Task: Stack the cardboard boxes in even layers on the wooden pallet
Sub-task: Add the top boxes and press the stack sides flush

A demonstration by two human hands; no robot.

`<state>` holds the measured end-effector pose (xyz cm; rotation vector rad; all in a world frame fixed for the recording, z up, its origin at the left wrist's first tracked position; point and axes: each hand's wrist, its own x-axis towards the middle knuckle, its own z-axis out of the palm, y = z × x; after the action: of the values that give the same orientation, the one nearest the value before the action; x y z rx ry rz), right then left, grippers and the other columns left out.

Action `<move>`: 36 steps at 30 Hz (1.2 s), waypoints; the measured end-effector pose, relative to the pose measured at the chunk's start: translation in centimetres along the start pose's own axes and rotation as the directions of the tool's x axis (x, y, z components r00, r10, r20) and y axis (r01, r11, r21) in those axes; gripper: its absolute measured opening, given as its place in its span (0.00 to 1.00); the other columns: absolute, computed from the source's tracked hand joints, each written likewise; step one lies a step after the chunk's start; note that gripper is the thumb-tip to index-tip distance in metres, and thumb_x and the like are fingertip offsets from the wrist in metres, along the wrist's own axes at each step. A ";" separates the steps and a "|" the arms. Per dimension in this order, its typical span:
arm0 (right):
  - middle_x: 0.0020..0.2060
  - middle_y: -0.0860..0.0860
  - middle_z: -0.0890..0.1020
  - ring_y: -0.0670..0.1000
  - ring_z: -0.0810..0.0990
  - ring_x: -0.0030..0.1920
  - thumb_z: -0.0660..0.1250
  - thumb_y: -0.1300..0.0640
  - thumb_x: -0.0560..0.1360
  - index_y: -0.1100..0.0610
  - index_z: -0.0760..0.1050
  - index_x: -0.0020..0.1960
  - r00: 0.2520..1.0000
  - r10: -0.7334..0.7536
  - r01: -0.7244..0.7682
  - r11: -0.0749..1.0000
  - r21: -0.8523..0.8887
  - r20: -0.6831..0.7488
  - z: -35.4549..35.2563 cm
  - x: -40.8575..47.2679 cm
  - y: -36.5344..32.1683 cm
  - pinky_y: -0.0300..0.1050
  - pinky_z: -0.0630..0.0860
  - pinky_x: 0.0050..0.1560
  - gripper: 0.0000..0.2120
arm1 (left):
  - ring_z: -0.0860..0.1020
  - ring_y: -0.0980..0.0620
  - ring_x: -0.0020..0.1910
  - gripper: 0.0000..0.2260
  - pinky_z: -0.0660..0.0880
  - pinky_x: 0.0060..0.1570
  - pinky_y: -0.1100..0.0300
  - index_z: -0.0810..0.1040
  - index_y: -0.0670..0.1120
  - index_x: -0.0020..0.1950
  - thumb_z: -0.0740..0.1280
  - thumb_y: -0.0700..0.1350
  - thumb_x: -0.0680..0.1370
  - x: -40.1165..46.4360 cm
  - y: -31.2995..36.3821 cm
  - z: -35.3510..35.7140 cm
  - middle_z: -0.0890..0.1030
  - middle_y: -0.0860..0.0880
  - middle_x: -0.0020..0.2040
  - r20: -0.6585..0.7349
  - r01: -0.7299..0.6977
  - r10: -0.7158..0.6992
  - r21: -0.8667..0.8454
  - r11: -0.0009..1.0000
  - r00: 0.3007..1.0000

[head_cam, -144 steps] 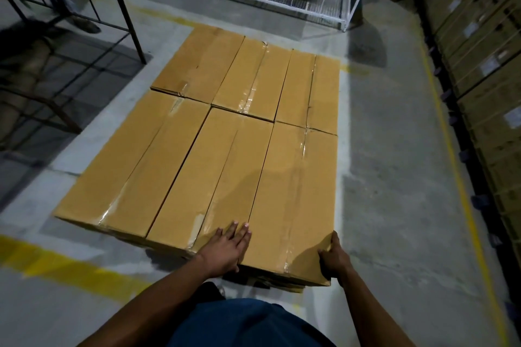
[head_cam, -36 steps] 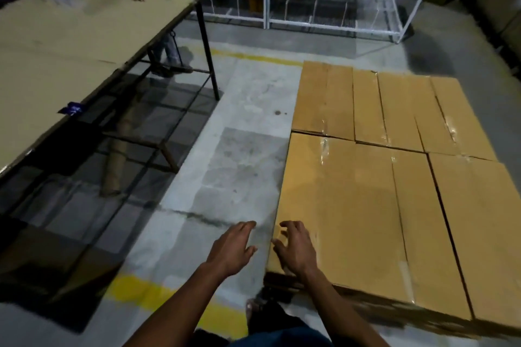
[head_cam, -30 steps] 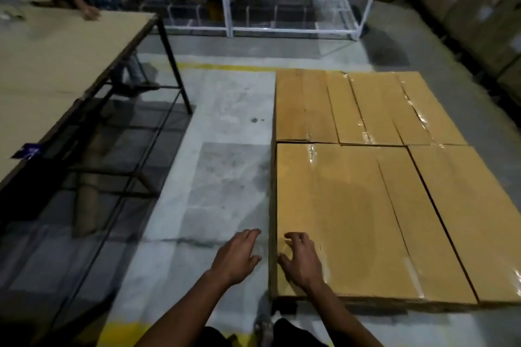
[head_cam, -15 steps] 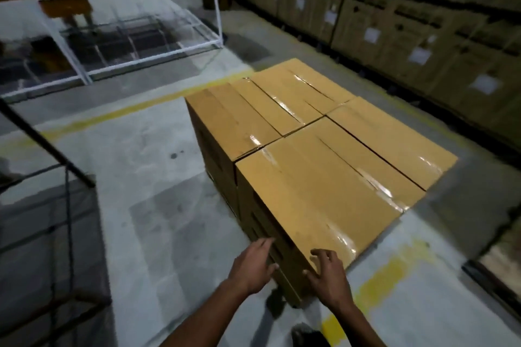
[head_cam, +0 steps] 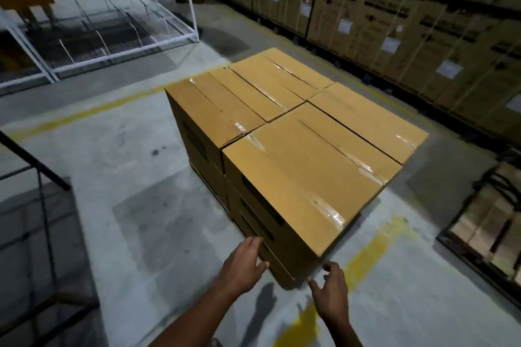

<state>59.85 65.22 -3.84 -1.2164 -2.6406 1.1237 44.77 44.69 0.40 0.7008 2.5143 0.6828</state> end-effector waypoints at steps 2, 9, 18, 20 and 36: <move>0.64 0.55 0.76 0.56 0.77 0.61 0.76 0.49 0.74 0.57 0.68 0.71 1.000 0.003 -0.003 1.000 -0.005 0.023 1.3 0.6 1.3 0.51 0.77 0.60 0.31 | 0.70 0.51 0.73 0.28 0.70 0.70 0.57 0.64 0.53 0.80 0.67 0.58 0.82 -0.1 -0.8 1.6 0.70 0.53 0.76 -0.005 0.007 -0.007 -0.007 1.000 1.000; 0.68 0.59 0.77 0.61 0.76 0.66 0.76 0.47 0.75 0.61 0.67 0.75 0.999 0.045 -0.047 0.995 0.083 0.031 5.7 1.9 5.5 0.55 0.76 0.64 0.35 | 0.70 0.49 0.75 0.31 0.68 0.73 0.54 0.65 0.50 0.80 0.69 0.59 0.81 1.8 -3.3 7.4 0.69 0.50 0.78 0.050 0.078 -0.075 -0.053 0.996 0.996; 0.79 0.56 0.66 0.59 0.68 0.76 0.72 0.41 0.76 0.55 0.56 0.82 0.992 0.115 -0.103 0.978 0.182 -0.054 14.5 6.6 11.9 0.56 0.69 0.74 0.43 | 0.62 0.49 0.81 0.38 0.66 0.76 0.50 0.56 0.53 0.84 0.69 0.62 0.79 8.8 -8.7 17.5 0.60 0.50 0.83 0.060 0.086 -0.078 -0.148 0.985 0.995; 0.82 0.53 0.60 0.57 0.62 0.79 0.66 0.36 0.77 0.52 0.50 0.84 0.989 0.083 -0.056 0.975 0.213 -0.122 16.7 8.0 12.6 0.56 0.65 0.76 0.44 | 0.59 0.48 0.82 0.43 0.65 0.76 0.48 0.49 0.55 0.85 0.69 0.65 0.78 11.1 -9.9 20.0 0.53 0.52 0.85 0.042 0.083 -0.077 -0.178 0.981 0.996; 0.75 0.55 0.70 0.60 0.73 0.70 0.55 0.40 0.83 0.46 0.48 0.83 0.709 -0.124 0.415 0.869 0.270 -0.694 31.7 17.3 18.8 0.54 0.73 0.66 0.33 | 0.34 0.54 0.83 0.55 0.50 0.78 0.41 0.33 0.58 0.83 0.70 0.71 0.73 22.4 -17.2 38.1 0.30 0.59 0.82 -0.500 -0.422 0.237 -0.298 0.856 0.833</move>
<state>50.52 65.94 -43.47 -0.8648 -1.8410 0.8982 41.37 57.36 -45.16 0.9267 2.5251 1.6018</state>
